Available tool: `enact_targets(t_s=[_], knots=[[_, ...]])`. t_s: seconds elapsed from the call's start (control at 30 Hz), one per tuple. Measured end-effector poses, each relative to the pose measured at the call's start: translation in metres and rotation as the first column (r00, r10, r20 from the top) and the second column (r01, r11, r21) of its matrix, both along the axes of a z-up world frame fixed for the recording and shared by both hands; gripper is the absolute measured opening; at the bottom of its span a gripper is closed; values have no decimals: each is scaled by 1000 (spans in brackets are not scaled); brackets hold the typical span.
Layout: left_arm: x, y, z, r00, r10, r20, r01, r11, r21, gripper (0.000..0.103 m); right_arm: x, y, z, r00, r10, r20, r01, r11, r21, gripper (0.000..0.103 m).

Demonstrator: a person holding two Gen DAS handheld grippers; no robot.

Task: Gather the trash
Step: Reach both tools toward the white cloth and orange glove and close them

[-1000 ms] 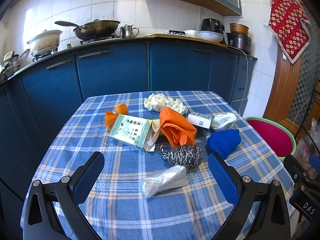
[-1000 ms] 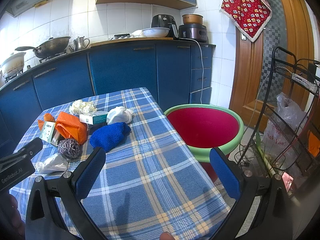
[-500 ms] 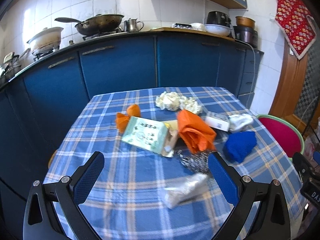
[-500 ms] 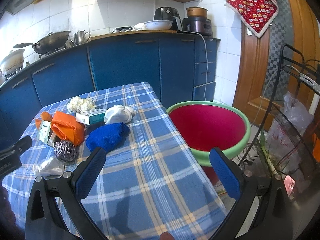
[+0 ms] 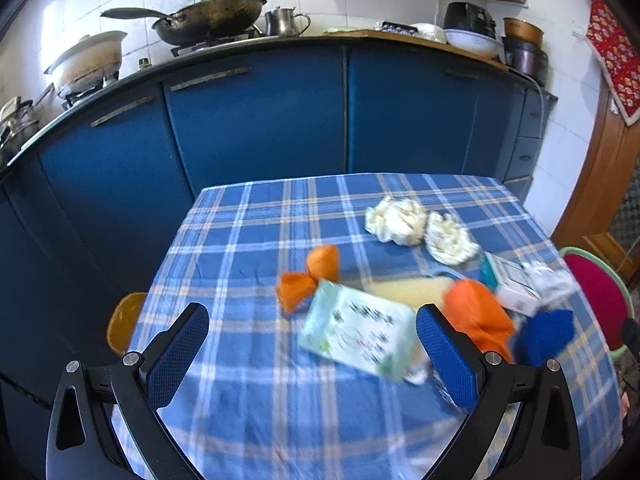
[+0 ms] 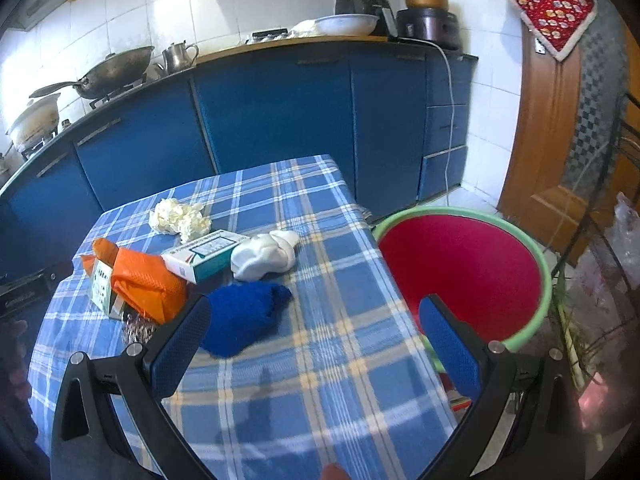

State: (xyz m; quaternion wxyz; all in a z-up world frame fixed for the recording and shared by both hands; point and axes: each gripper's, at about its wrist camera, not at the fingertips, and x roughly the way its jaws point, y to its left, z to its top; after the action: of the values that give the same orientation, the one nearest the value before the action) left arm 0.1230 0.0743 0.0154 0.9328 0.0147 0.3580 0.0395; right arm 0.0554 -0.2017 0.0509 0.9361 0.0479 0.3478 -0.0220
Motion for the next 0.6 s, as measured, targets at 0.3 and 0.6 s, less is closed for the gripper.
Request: enact_targets(t_s=[0.3, 0.6], knots=[[57, 26, -18, 995, -20, -94, 16, 999, -36, 102, 44, 13, 0, 998, 23, -56, -24, 1000, -20, 102], [90, 26, -42, 976, -118, -181, 99, 989, -110, 75, 84, 21, -16, 992, 28, -123, -24, 999, 36, 94]])
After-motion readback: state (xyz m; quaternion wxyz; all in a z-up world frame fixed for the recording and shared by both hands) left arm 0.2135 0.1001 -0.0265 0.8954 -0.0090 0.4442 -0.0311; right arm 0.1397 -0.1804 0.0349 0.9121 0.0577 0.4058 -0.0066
